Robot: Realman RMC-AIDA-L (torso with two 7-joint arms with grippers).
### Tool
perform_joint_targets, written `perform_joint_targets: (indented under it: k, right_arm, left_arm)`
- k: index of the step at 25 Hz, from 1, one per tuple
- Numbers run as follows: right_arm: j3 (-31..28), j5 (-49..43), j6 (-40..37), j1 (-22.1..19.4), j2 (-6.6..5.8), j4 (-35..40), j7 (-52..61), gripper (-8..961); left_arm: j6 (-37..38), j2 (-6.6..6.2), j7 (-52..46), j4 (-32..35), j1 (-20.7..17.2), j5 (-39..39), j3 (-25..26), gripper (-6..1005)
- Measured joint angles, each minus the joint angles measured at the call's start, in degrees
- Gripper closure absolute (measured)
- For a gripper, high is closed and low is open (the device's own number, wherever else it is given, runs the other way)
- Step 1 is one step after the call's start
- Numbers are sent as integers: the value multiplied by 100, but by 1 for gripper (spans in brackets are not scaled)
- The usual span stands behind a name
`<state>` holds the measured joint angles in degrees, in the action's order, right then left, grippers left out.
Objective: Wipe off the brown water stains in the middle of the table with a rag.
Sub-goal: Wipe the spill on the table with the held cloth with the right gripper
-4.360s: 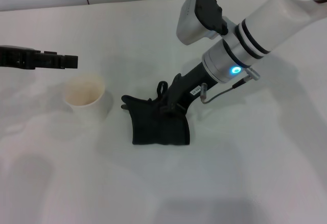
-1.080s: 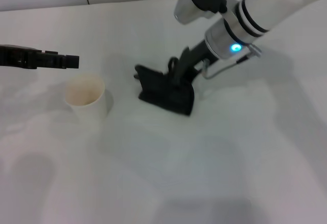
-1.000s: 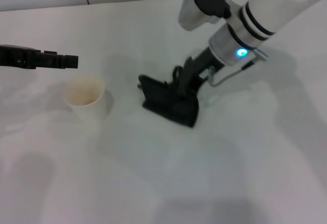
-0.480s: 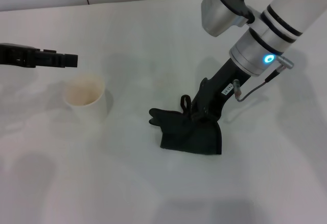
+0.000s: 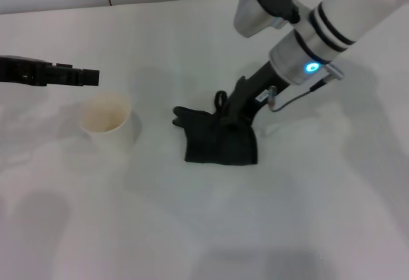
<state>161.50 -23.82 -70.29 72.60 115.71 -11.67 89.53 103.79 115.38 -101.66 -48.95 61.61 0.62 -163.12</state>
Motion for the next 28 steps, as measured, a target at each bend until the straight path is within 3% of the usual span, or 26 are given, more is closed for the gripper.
perform_joint_targets:
  k: [12, 21, 28]
  right_arm:
    - [-13, 305, 618, 163, 0, 566, -18, 846]
    - [12, 318, 1467, -23, -24, 523, 3, 840]
    - [22, 311, 1302, -98, -55, 183, 113, 836]
  left_arm:
    - [-26, 4, 5, 7, 0, -2, 0, 107]
    - [-26, 29, 6, 9, -2, -10, 0, 107]
    - [-26, 31, 6, 8, -16, -66, 0, 107]
